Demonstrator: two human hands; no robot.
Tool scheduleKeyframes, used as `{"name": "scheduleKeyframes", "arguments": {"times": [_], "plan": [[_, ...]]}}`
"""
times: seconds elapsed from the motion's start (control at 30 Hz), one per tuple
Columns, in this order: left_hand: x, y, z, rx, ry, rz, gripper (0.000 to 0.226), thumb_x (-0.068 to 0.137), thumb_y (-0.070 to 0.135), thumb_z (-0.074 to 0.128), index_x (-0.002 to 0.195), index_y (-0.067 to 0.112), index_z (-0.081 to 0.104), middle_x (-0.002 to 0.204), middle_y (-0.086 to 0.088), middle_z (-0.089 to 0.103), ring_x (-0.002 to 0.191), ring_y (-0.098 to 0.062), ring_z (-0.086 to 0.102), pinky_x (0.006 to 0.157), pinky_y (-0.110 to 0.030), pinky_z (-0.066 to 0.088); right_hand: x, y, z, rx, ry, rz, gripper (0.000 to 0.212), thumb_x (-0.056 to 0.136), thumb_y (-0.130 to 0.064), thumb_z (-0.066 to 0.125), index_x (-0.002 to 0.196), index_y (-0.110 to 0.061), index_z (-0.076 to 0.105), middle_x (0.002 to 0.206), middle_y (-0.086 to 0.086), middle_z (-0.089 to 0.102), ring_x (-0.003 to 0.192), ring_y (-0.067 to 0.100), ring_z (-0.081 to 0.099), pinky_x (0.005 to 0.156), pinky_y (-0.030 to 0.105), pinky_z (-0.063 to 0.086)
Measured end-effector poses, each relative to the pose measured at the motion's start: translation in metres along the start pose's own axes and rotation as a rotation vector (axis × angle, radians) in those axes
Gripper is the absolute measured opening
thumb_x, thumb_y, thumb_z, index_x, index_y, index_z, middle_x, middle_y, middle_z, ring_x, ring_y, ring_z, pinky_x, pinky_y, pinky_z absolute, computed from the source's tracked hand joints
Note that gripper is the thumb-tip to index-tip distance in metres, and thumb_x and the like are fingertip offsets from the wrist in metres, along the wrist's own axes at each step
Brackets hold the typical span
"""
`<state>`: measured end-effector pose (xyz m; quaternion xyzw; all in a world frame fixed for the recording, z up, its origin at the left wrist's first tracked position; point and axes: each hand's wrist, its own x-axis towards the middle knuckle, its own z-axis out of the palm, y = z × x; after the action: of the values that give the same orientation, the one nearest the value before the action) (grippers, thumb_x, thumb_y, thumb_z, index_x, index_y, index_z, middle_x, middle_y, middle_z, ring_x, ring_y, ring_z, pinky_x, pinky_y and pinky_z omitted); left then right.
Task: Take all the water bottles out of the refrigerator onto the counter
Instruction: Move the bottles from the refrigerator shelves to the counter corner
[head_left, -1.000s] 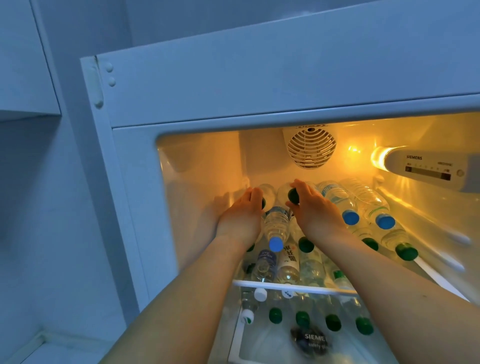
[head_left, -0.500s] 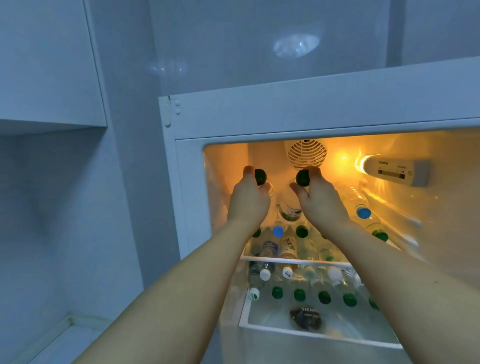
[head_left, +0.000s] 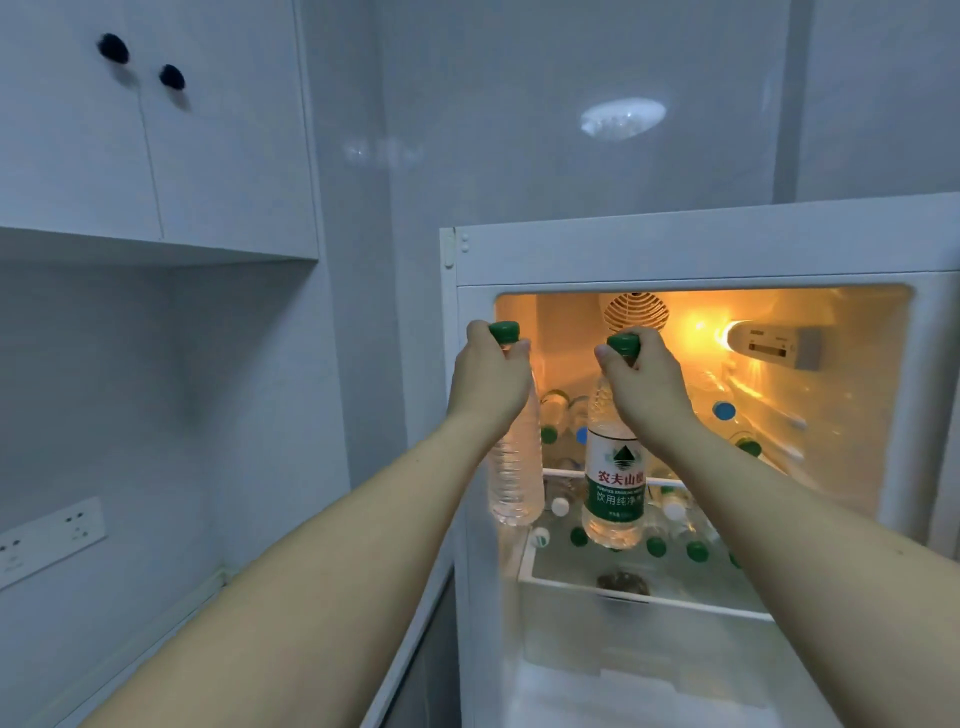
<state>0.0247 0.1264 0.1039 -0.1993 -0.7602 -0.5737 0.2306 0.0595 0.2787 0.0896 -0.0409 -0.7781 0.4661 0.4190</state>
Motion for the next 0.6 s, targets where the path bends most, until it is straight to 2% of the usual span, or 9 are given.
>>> {"name": "scheduleKeyframes", "arguments": {"times": [0.07, 0.13, 0.23, 0.33, 0.43, 0.5, 0.6], "plan": [[-0.006, -0.002, -0.021, 0.020, 0.006, -0.005, 0.018, 0.100, 0.024, 0.051, 0.115, 0.016, 0.047, 0.108, 0.002, 0.053, 0.092, -0.015, 0.052, 0.065, -0.019, 0.038, -0.012, -0.011, 0.006, 0.036, -0.010, -0.004, 0.034, 0.098, -0.028, 0.054, 0.127, -0.013, 0.047, 0.112, 0.001, 0.053, 0.101, 0.018, 0.052, 0.082, 0.029, 0.039], [-0.014, -0.005, -0.046, 0.047, 0.030, -0.025, 0.021, 0.099, 0.024, 0.052, 0.117, 0.014, 0.049, 0.107, 0.002, 0.054, 0.092, -0.016, 0.054, 0.060, -0.018, 0.036, -0.028, -0.026, 0.017, 0.074, -0.040, -0.006, 0.033, 0.097, -0.028, 0.054, 0.126, -0.014, 0.048, 0.111, 0.000, 0.054, 0.101, 0.017, 0.052, 0.082, 0.028, 0.039], [-0.028, -0.014, -0.082, 0.119, 0.067, -0.066, 0.026, 0.098, 0.024, 0.053, 0.120, 0.011, 0.051, 0.104, 0.003, 0.053, 0.092, -0.016, 0.051, 0.068, -0.022, 0.035, -0.046, -0.044, 0.040, 0.088, -0.098, -0.016, 0.030, 0.097, -0.031, 0.055, 0.122, -0.015, 0.050, 0.109, 0.001, 0.056, 0.098, 0.018, 0.054, 0.081, 0.031, 0.042], [-0.042, -0.026, -0.121, 0.209, 0.091, -0.109, 0.026, 0.097, 0.026, 0.054, 0.117, 0.010, 0.051, 0.104, 0.000, 0.054, 0.093, -0.019, 0.051, 0.076, -0.024, 0.035, -0.062, -0.064, 0.067, 0.121, -0.178, -0.042, 0.029, 0.096, -0.029, 0.056, 0.119, -0.012, 0.052, 0.107, 0.002, 0.057, 0.093, 0.017, 0.053, 0.076, 0.026, 0.037], [-0.051, -0.036, -0.163, 0.325, 0.128, -0.155, 0.027, 0.096, 0.029, 0.056, 0.115, 0.010, 0.052, 0.104, -0.001, 0.056, 0.095, -0.022, 0.053, 0.075, -0.027, 0.037, -0.075, -0.083, 0.097, 0.181, -0.267, -0.062, 0.027, 0.096, -0.028, 0.056, 0.118, -0.013, 0.051, 0.108, 0.003, 0.059, 0.093, 0.016, 0.054, 0.068, 0.021, 0.037], [-0.056, -0.043, -0.189, 0.391, 0.168, -0.187, 0.027, 0.094, 0.030, 0.058, 0.111, 0.010, 0.052, 0.105, -0.005, 0.060, 0.098, -0.027, 0.057, 0.075, -0.030, 0.041, -0.084, -0.094, 0.117, 0.206, -0.334, -0.074, 0.027, 0.096, -0.029, 0.055, 0.118, -0.014, 0.051, 0.108, 0.002, 0.058, 0.096, 0.017, 0.055, 0.074, 0.022, 0.039], [-0.069, -0.051, -0.230, 0.456, 0.255, -0.257, 0.029, 0.094, 0.031, 0.059, 0.112, 0.009, 0.052, 0.109, -0.007, 0.061, 0.095, -0.026, 0.056, 0.075, -0.030, 0.041, -0.100, -0.112, 0.148, 0.213, -0.444, -0.095, 0.032, 0.097, -0.032, 0.054, 0.121, -0.012, 0.049, 0.109, 0.004, 0.057, 0.096, 0.022, 0.055, 0.082, 0.034, 0.044]]}}
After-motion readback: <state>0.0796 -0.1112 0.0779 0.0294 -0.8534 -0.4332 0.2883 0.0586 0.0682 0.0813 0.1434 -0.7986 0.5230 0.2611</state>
